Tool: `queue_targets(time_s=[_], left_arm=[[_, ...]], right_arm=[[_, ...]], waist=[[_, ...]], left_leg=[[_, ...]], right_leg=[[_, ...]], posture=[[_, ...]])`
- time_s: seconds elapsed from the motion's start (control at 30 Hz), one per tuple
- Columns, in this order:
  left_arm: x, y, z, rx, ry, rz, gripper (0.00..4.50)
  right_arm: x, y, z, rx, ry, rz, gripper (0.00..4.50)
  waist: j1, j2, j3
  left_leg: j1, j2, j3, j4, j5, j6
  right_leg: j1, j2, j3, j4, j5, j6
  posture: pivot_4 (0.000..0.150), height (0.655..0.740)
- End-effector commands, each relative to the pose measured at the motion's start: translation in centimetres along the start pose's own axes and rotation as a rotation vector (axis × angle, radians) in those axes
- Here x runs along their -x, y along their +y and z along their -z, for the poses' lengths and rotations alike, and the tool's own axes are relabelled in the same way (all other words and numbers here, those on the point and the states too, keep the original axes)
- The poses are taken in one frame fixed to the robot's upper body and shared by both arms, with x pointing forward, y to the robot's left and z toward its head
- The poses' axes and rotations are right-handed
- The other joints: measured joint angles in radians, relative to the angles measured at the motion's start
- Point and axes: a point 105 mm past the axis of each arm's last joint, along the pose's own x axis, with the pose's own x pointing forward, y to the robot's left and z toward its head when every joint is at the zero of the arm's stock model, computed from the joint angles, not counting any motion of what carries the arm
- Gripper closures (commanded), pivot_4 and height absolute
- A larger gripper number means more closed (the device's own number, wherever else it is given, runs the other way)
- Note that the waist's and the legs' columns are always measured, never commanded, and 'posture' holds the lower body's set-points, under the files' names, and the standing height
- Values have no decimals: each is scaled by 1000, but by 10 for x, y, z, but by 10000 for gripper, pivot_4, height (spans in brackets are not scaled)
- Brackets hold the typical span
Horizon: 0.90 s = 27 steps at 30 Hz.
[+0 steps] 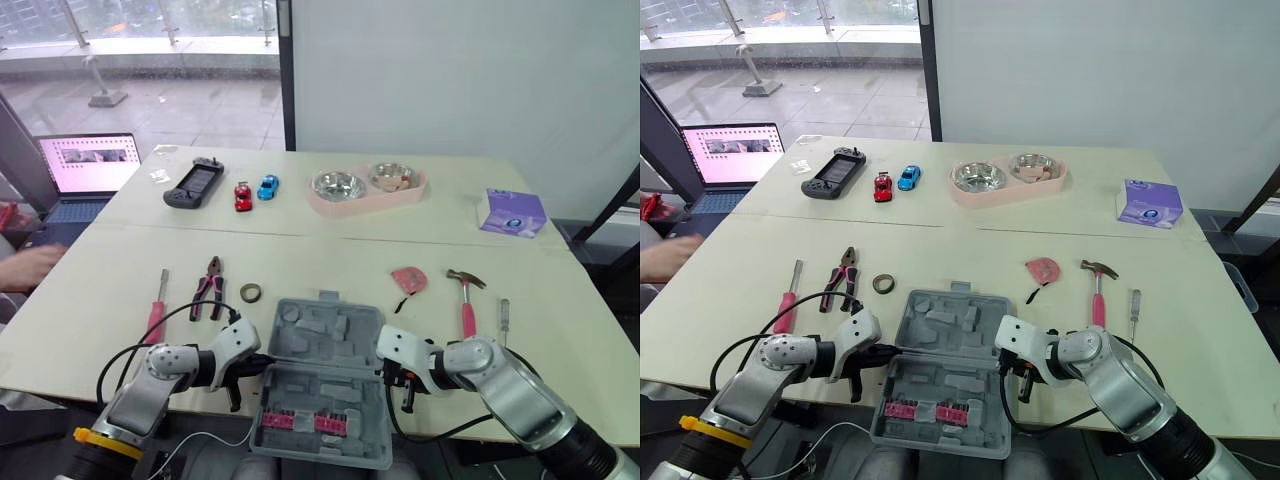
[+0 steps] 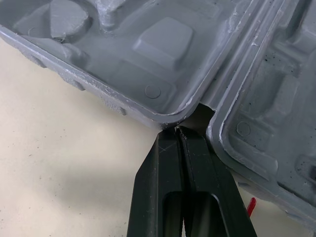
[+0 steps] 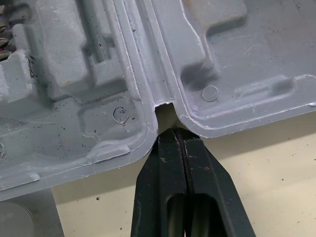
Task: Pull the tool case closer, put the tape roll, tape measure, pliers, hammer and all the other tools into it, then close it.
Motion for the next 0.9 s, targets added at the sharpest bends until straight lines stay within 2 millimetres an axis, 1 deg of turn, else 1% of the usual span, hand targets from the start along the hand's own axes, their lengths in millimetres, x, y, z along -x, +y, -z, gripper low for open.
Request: queue_targets(time_s=[0.03,0.17,0.33,0.4,0.47,0.53,0.63,0.73,0.87,0.9], left_arm=[[-14,-22,16,37,48,105,44375],[-14,-20,15,36,45,104,44375],[-7,-17,22,43,64,84,44375],[4,-9,28,50,82,43,44375],[10,-4,30,53,91,20,44375],[20,1,34,56,99,-12,44375],[39,12,35,85,85,-78,44375],[56,19,35,100,69,-130,44375],[98,37,33,159,-14,-275,44375],[104,40,32,174,-32,-294,44375]], right_arm=[[-4,3,10,-30,35,-10,45000],[-4,2,12,-31,40,-7,45000],[-2,0,16,-36,50,-2,45000],[1,-6,21,-47,57,18,45000],[4,-10,25,-56,62,31,45000],[10,-19,33,-69,77,60,45000],[29,-39,42,-112,56,126,45000],[49,-52,49,-134,15,170,45000],[86,-73,55,-188,-140,257,45000],[90,-76,56,-200,-169,270,45000]], waist=[[0,1,-1],[0,1,-1],[-1,1,-1],[-3,0,-1],[-5,0,-1],[-5,0,-1],[-7,-1,0],[-7,-1,1],[-12,-3,7],[-13,-3,8]], left_leg=[[0,0,0,0,0,0],[0,0,0,1,0,0],[0,0,0,1,0,0],[0,0,0,1,0,0],[-1,0,0,0,0,0],[-2,0,0,0,0,0],[-2,0,0,-1,0,0],[-2,0,0,-1,0,0],[-3,1,0,-1,0,0],[-4,1,0,-1,0,0]], right_leg=[[0,0,0,0,0,0],[-1,0,0,0,0,0],[-1,0,0,-2,0,0],[-1,0,0,-2,0,0],[-1,0,0,-1,0,0],[-1,0,0,-1,0,0],[-1,0,0,0,0,0],[-2,0,0,0,0,0],[-5,0,0,1,0,0],[-6,0,0,1,0,0]], posture=[[1500,7400],[1500,7400],[1500,7400],[1500,7400],[1500,7400],[1500,7400],[1500,7400],[1500,7400],[1500,7400],[1500,7400]])
